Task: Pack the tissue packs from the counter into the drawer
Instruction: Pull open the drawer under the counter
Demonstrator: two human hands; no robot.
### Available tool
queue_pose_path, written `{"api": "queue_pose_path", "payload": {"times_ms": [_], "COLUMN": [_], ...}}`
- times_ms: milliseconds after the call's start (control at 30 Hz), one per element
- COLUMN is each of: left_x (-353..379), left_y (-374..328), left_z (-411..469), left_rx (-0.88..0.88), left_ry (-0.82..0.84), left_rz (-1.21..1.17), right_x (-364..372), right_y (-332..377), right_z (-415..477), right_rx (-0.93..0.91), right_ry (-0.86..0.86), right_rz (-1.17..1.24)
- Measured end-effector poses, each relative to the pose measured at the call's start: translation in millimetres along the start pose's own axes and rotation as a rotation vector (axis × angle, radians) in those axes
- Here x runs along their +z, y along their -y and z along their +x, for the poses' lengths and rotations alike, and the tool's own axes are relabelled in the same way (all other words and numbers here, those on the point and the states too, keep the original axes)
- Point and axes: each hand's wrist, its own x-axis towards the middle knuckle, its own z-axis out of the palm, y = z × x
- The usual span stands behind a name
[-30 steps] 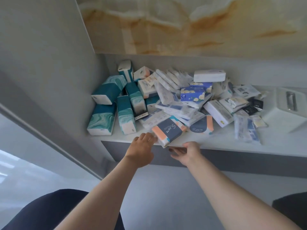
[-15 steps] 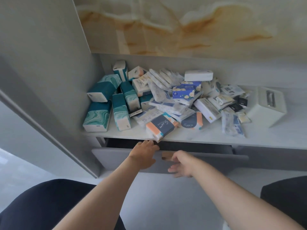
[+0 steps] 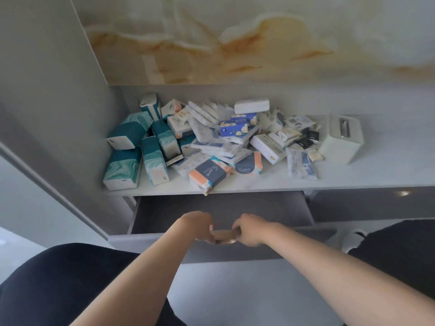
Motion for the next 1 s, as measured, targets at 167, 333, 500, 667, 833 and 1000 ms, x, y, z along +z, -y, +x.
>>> {"api": "queue_pose_path", "payload": {"times_ms": [167,333,500,667,833,1000], "left_x": [15,27,41,47,14,-66], "left_y": [-7,-22,-30,-41,-25,19], "left_z": [-12,-36,-51,-56,-48,-40], "left_rx": [-0.006,-0.007,-0.065,-0.082,-0.041,-0.108], "left_ry": [0.094,0.172,0.274,0.453,0.342,-0.052], "left_rz": [-0.009,-0.049,-0.114,-0.150,-0.230,-0.254], "right_x": [4,12,27,36,-12,-89], "right_y": [-8,-7,-6,2,21,47], "right_z": [-4,-12,-20,-24,-18,7], "right_rx": [-0.047,-0.091,-0.101,-0.069,-0.130,-0.196], "right_ry": [0.130,0.302,0.441,0.600,0.350,-0.097], "right_rz": [-0.008,-0.084,-0.104,-0.074,0.039,0.187]}}
